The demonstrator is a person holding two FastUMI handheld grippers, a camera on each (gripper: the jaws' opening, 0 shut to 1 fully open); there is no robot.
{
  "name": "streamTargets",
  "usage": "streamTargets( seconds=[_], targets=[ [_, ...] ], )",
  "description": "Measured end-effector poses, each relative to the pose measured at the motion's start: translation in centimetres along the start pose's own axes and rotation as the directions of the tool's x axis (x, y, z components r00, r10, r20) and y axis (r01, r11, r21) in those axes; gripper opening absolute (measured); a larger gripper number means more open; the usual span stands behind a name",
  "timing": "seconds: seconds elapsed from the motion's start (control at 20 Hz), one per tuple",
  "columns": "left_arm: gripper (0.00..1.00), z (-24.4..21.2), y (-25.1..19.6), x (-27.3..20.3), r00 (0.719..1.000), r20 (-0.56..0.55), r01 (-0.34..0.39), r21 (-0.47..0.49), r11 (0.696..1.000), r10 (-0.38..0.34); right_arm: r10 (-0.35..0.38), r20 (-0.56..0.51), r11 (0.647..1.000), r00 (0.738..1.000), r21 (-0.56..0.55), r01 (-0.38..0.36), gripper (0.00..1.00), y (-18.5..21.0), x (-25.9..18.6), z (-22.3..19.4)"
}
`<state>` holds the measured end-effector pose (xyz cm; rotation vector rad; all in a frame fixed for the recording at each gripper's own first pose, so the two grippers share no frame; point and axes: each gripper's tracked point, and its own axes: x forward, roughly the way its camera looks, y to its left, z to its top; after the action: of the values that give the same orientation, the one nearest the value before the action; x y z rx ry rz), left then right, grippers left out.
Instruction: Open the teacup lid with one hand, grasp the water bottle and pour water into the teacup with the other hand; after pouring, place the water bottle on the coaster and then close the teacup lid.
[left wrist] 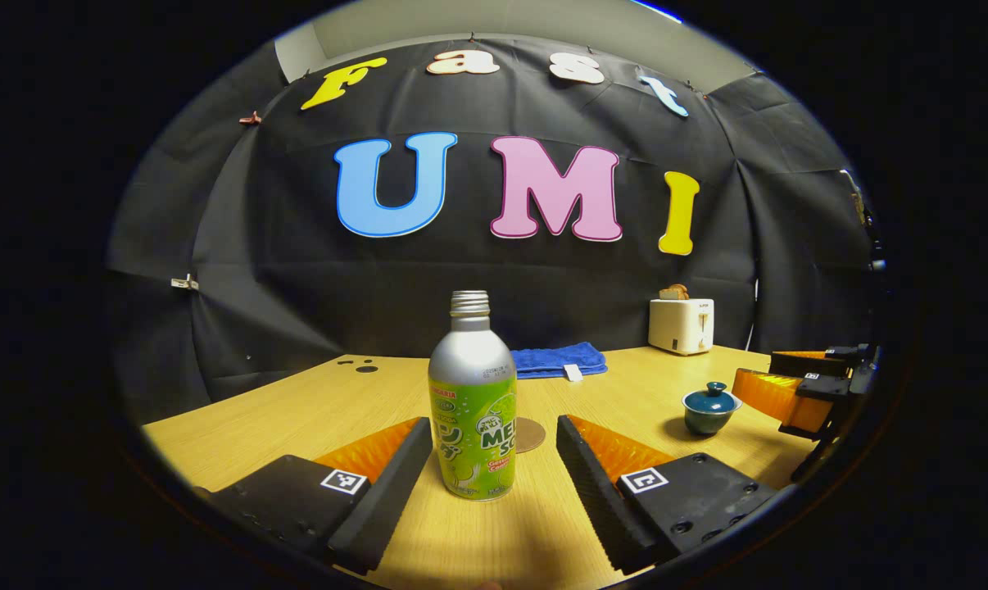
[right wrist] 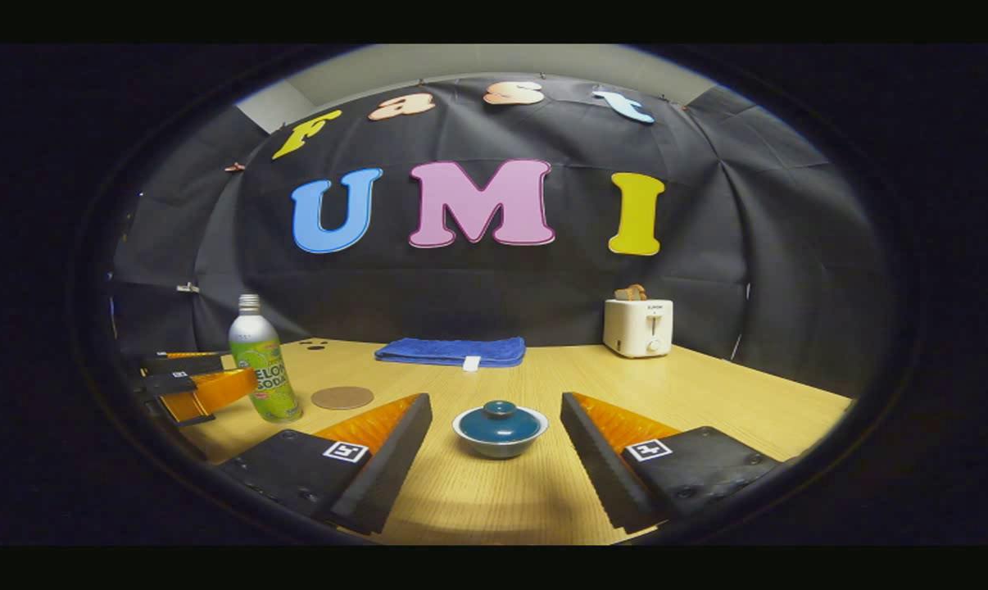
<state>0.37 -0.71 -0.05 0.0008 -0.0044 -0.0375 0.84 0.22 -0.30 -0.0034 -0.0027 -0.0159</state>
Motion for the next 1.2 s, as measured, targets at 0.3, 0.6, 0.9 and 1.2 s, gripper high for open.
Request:
streamTargets(
  seconds=[0.3,0.6,0.9,1.2],
  targets=[
    [0.96,-0.1,-0.4,0.0,1.000,0.002,0.028,-0.001,1.000,-0.028,0.058,-0.016,0.998,0.998,0.000,-0.058,0.98,0.9,0.4,-0.4],
    [0.97,0.0,-0.4,0.0,1.000,0.002,0.029,-0.001,1.000,-0.029,0.027,-0.081,0.998,0.996,-0.058,-0.031,0.98,0.2,3.2,-1.2],
    [0.96,0.0,-0.3,0.2,1.000,0.003,0.023,-0.001,1.000,-0.023,0.024,-0.168,0.999,0.985,-0.037,-0.030,0.95,0.0,6.0,-2.8],
    [0.96,0.0,-0.3,0.1,1.000,0.003,0.022,0.000,1.000,-0.022,0.024,-0.216,1.000,0.976,-0.010,-0.027,0.76,-0.5,7.5,-3.5]
  ],
)
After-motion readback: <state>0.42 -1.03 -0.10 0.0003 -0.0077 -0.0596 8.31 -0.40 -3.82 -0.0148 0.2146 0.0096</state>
